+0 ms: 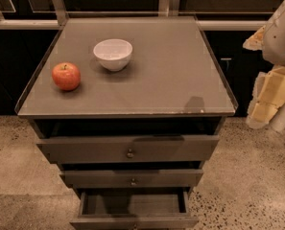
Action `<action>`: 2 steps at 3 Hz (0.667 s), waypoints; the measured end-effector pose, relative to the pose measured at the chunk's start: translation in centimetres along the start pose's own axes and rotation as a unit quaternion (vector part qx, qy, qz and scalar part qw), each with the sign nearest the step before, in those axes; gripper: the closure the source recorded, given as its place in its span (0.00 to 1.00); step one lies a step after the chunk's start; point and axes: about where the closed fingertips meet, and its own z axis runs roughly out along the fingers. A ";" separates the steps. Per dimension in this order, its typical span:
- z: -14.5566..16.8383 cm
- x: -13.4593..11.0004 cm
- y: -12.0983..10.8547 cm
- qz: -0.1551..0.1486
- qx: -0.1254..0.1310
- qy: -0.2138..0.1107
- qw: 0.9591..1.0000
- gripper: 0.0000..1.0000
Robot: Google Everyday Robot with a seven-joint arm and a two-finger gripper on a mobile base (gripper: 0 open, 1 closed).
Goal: Close bottom drawer
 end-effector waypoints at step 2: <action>2.1 -0.4 3.2 -0.001 0.000 -0.051 0.999 0.00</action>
Offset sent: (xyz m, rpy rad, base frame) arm -0.0802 0.0058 -0.2468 0.4329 0.1026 -0.1494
